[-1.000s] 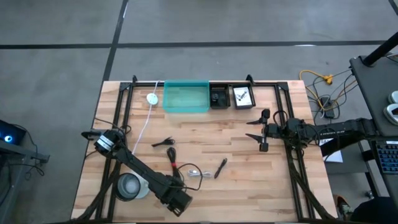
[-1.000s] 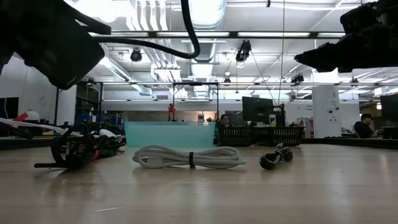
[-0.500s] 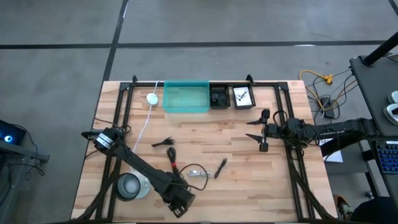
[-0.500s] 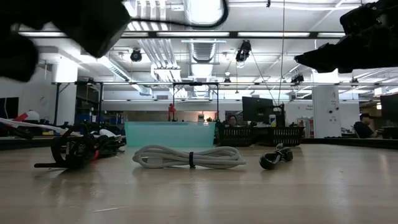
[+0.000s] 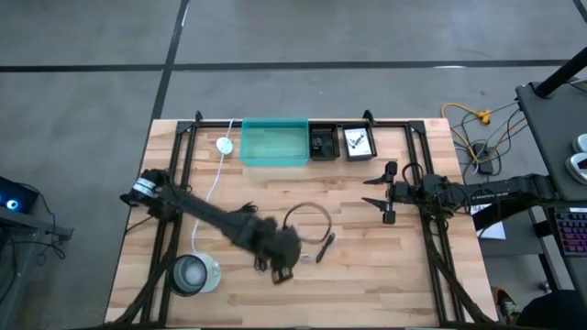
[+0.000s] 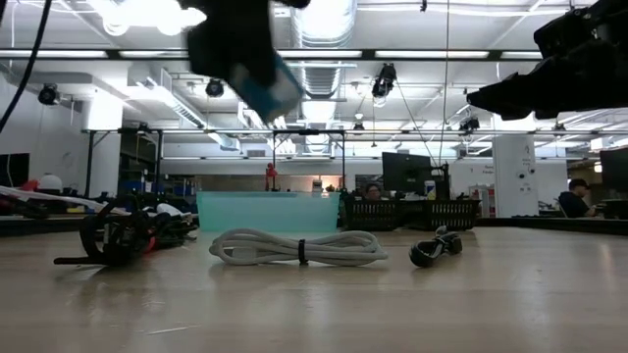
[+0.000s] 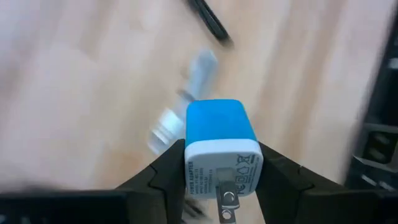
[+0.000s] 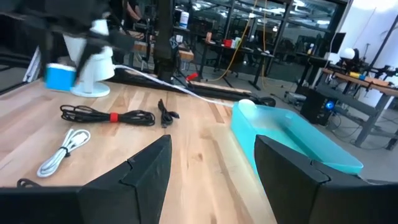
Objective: Pick and place items into bin
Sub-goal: Put the blue charger adapter into the left black bin, then put the top left black charger cable into the blue bin
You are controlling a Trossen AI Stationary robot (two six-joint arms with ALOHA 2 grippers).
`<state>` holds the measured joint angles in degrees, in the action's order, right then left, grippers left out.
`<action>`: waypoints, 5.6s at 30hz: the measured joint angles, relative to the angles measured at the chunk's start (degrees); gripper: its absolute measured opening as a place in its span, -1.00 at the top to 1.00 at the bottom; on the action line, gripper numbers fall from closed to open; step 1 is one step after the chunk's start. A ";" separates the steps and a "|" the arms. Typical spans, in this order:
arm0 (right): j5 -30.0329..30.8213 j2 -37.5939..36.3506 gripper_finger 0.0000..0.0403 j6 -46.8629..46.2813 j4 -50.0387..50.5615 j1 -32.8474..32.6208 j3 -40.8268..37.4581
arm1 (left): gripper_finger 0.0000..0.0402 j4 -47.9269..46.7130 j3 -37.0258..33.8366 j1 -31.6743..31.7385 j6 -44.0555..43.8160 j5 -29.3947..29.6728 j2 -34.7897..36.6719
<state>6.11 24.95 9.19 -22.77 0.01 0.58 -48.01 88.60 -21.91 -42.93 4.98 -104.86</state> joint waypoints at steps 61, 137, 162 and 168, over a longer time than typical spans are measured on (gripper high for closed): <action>6.10 -0.02 -0.07 1.51 -4.56 0.00 0.00 | 0.34 35.92 11.17 51.23 58.46 -10.94 -18.50; 6.01 -0.01 -0.07 4.99 -4.76 0.15 0.00 | 0.17 -21.88 -18.27 29.74 32.35 -2.67 3.68; 6.01 0.00 -0.07 4.97 -4.74 0.15 0.00 | 0.17 -17.09 -24.96 29.76 33.38 -2.90 4.44; 6.01 -0.02 -0.07 4.99 -4.74 0.15 0.00 | 0.17 -17.16 -25.21 29.72 40.56 -2.92 8.00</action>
<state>12.12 24.93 14.17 -27.51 0.16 0.58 -65.17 63.39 7.81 -2.37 2.06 -96.86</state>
